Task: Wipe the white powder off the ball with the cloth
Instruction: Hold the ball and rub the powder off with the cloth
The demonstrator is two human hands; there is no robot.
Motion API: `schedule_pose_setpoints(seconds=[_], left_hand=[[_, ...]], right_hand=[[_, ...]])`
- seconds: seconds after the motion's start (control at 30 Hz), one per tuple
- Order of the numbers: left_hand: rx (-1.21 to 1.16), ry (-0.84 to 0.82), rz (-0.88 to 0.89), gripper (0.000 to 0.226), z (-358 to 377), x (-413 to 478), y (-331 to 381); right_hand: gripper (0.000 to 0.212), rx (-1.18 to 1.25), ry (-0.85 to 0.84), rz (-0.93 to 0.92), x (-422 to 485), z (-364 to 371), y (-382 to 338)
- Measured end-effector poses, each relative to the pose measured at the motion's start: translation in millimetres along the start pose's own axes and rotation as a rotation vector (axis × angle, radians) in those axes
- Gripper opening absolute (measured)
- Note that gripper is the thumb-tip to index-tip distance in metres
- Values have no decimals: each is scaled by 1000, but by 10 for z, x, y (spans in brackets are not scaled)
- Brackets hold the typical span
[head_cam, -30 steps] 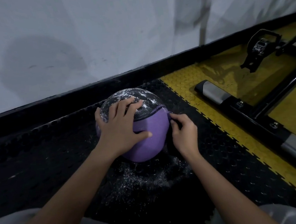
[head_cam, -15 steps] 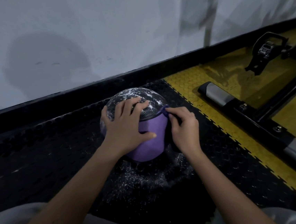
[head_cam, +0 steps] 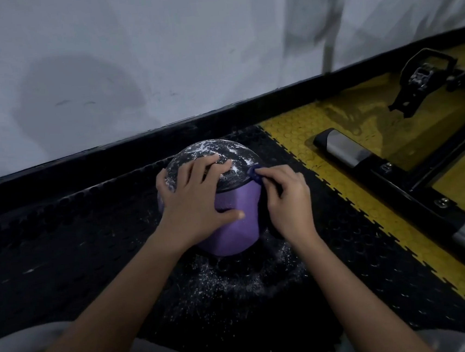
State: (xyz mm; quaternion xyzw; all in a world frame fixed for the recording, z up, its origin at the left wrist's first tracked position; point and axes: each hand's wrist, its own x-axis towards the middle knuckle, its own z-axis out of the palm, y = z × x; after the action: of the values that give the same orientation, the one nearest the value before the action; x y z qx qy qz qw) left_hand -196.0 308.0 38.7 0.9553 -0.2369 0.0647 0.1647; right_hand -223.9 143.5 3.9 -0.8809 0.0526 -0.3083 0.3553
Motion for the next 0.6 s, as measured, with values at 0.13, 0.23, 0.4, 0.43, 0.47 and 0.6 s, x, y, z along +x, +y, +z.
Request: schedule_pose_setpoints(seconds=[0.13,0.23,0.4,0.43,0.47,0.6], left_hand=[[-4,63,43,86,29,-14,-4],[10,64,53,86,26,-31,6],[-5,-26,39,88,-31,-130,-53],[1,-50,31,85,-39,-157,-64],[6,-63,28,84,-50,-187,-72],[-55,-30,14,87,-89,-311,-114]], right_hand=[[23,86,-29,228,16,-55,159],[22,101,-34,240,-42,-82,102],[21,114,-7,230,-200,-96,5],[21,117,-12,233,-235,-105,-8],[21,122,-23,239,-269,-115,-22],[21,255,-43,336,-313,-201,-95]])
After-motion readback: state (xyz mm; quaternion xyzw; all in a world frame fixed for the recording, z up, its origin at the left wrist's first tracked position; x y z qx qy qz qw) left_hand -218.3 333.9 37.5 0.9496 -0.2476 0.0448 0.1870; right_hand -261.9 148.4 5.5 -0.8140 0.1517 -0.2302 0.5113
